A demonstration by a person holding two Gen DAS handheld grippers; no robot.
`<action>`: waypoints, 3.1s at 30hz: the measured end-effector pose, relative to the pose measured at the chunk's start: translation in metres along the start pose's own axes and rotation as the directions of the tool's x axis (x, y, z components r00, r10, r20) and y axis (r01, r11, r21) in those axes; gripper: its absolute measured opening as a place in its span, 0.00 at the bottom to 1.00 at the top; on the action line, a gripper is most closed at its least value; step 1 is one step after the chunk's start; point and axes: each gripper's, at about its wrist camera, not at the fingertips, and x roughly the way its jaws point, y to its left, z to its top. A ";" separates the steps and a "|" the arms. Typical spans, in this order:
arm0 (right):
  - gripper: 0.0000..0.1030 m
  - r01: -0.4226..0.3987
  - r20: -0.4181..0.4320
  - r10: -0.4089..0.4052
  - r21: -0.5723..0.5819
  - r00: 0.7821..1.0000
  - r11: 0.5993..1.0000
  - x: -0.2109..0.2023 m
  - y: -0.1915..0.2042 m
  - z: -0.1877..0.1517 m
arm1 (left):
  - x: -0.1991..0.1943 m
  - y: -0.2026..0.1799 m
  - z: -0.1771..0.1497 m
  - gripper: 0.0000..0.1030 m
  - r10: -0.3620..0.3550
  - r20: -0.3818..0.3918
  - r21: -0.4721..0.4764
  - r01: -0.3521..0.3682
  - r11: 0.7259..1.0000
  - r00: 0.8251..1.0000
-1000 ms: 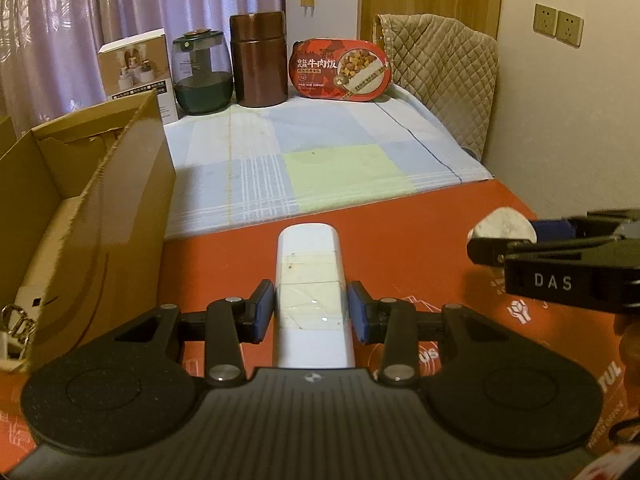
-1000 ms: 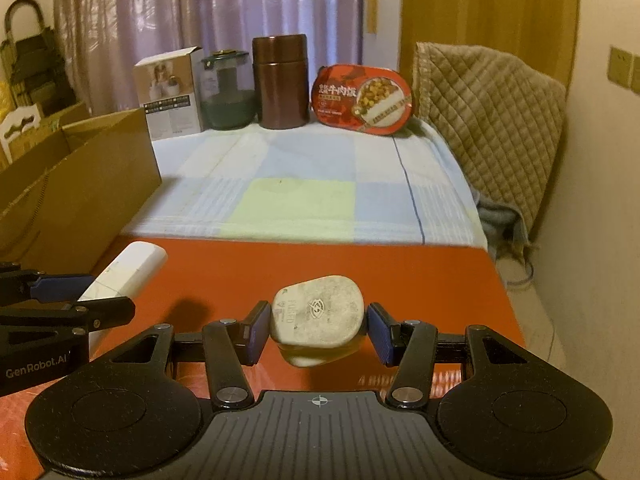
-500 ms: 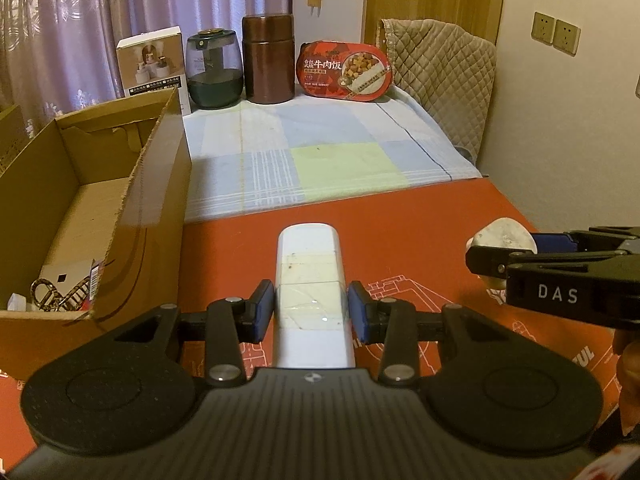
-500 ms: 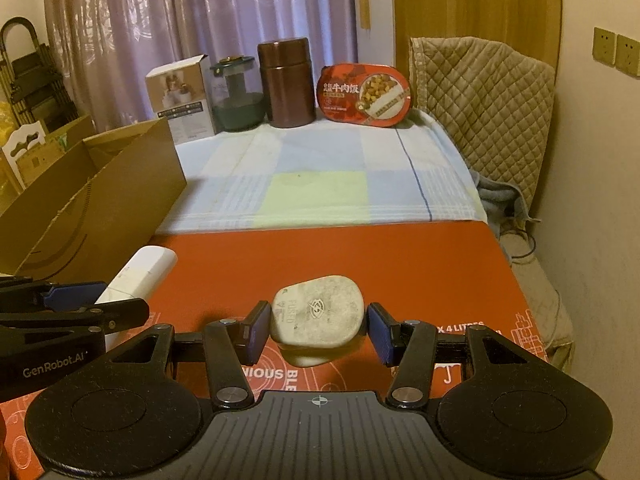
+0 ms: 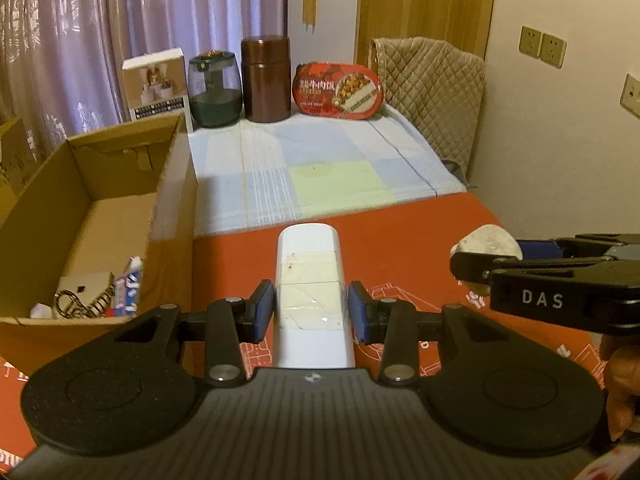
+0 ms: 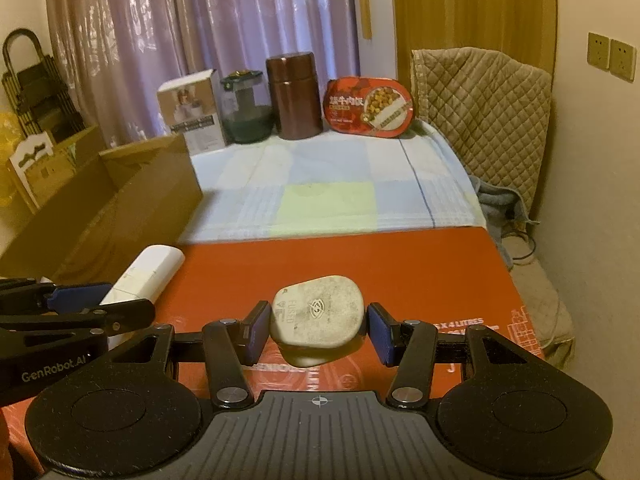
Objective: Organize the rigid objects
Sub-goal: 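Lift and carry the remote and plug adapter over the cardboard box, then open the left gripper to drop the remote while the right releases the plug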
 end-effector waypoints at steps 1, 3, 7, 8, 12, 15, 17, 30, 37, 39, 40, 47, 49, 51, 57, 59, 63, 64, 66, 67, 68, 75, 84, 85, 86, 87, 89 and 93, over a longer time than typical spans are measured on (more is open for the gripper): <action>0.47 -0.010 0.005 0.010 0.001 1.000 1.000 -0.003 0.003 0.002 | -0.005 0.003 0.002 0.34 0.001 0.007 -0.003 -0.001 1.000 1.000; 0.47 -0.033 0.019 0.033 -0.002 0.999 0.999 -0.010 0.012 0.008 | -0.015 0.011 0.007 0.34 0.008 0.018 -0.012 -0.008 1.000 1.000; 0.47 -0.085 0.046 0.086 -0.016 0.995 0.996 -0.018 0.037 0.022 | -0.033 0.036 0.019 0.34 0.035 0.041 -0.029 -0.034 0.999 0.999; 0.47 -0.101 0.052 0.102 -0.024 0.993 0.995 -0.019 0.046 0.026 | -0.038 0.043 0.022 0.34 0.047 0.047 -0.029 -0.045 0.999 0.998; 0.47 -0.164 0.064 0.167 -0.049 0.984 0.985 -0.018 0.076 0.043 | -0.053 0.079 0.032 0.34 0.090 0.055 -0.037 -0.088 0.995 0.994; 0.47 -0.220 0.062 0.224 -0.072 0.973 0.973 -0.011 0.103 0.055 | -0.060 0.107 0.039 0.34 0.128 0.057 -0.027 -0.127 0.992 0.990; 0.47 -0.254 0.054 0.260 -0.097 0.964 0.962 -0.004 0.121 0.062 | -0.060 0.127 0.042 0.34 0.150 0.049 -0.028 -0.148 0.989 0.988; 0.47 -0.374 -0.055 0.370 -0.173 0.927 0.911 0.082 0.208 0.084 | -0.010 0.228 0.041 0.34 0.190 -0.058 -0.053 -0.193 0.980 0.980; 0.47 -0.367 -0.106 0.353 -0.193 0.930 0.910 0.118 0.222 0.085 | 0.017 0.250 0.037 0.34 0.170 -0.088 -0.060 -0.176 0.983 0.981; 0.47 -0.367 -0.113 0.351 -0.197 0.930 0.909 0.123 0.222 0.083 | 0.024 0.253 0.038 0.34 0.166 -0.094 -0.059 -0.172 0.983 0.982; 0.47 -0.368 -0.116 0.352 -0.199 0.929 0.908 0.126 0.223 0.083 | 0.026 0.254 0.038 0.34 0.165 -0.098 -0.058 -0.171 0.984 0.981; 0.47 -0.363 -0.132 0.342 -0.209 0.930 0.908 0.139 0.229 0.078 | 0.040 0.259 0.034 0.34 0.151 -0.120 -0.051 -0.158 0.986 0.981; 0.47 -0.361 -0.135 0.338 -0.209 0.931 0.909 0.141 0.231 0.077 | 0.044 0.259 0.033 0.34 0.148 -0.126 -0.048 -0.155 0.987 0.981; 0.47 -0.357 -0.138 0.334 -0.207 0.932 0.911 0.144 0.231 0.076 | 0.047 0.257 0.033 0.34 0.147 -0.132 -0.038 -0.153 0.987 0.980; 0.47 -0.356 -0.145 0.331 -0.204 0.932 0.912 0.149 0.230 0.074 | 0.054 0.257 0.031 0.35 0.135 -0.147 -0.050 -0.144 0.988 0.980; 0.47 -0.355 -0.145 0.331 -0.204 0.933 0.912 0.148 0.231 0.074 | 0.051 0.257 0.032 0.36 0.146 -0.134 -0.049 -0.153 0.987 0.980; 0.47 -0.353 -0.143 0.329 -0.200 0.933 0.914 0.148 0.229 0.074 | 0.043 0.260 0.035 0.36 0.158 -0.110 -0.065 -0.166 0.984 0.981; 0.47 -0.354 -0.143 0.330 -0.199 0.933 0.914 0.149 0.229 0.074 | 0.040 0.261 0.036 0.36 0.160 -0.105 -0.071 -0.168 0.983 0.982; 0.47 -0.355 -0.144 0.331 -0.197 0.933 0.914 0.149 0.228 0.074 | 0.036 0.262 0.037 0.40 0.168 -0.097 -0.073 -0.175 0.982 0.981; 0.47 -0.355 -0.146 0.331 -0.196 0.932 0.914 0.149 0.228 0.073 | 0.033 0.262 0.037 0.40 0.171 -0.093 -0.071 -0.177 0.982 0.981; 0.48 -0.354 -0.146 0.330 -0.195 0.933 0.915 0.149 0.229 0.073 | 0.031 0.262 0.037 0.41 0.170 -0.088 -0.071 -0.176 0.982 0.982; 0.48 -0.356 -0.147 0.332 -0.184 0.932 0.916 0.151 0.230 0.072 | 0.026 0.261 0.037 0.41 0.159 -0.083 -0.071 -0.165 0.984 0.984; 0.48 -0.358 -0.141 0.337 -0.172 0.931 0.918 0.154 0.232 0.073 | 0.026 0.262 0.035 0.41 0.157 -0.083 -0.084 -0.164 0.983 0.984; 0.48 -0.363 -0.133 0.344 -0.171 0.930 0.916 0.153 0.232 0.073 | 0.025 0.262 0.035 0.41 0.158 -0.081 -0.084 -0.165 0.983 0.984; 0.48 -0.365 -0.127 0.347 -0.172 0.929 0.915 0.152 0.232 0.074 | 0.024 0.261 0.035 0.42 0.159 -0.080 -0.083 -0.166 0.983 0.984; 0.49 -0.363 -0.122 0.346 -0.175 0.930 0.915 0.151 0.232 0.075 | 0.023 0.261 0.035 0.44 0.159 -0.079 -0.082 -0.165 0.983 0.984; 0.53 -0.356 -0.108 0.341 -0.176 0.934 0.918 0.148 0.232 0.077 | 0.020 0.261 0.036 0.48 0.161 -0.070 -0.083 -0.166 0.983 0.985; 0.57 -0.343 -0.070 0.336 -0.172 0.939 0.924 0.134 0.229 0.081 | 0.012 0.258 0.037 0.54 0.166 -0.055 -0.093 -0.170 0.981 0.985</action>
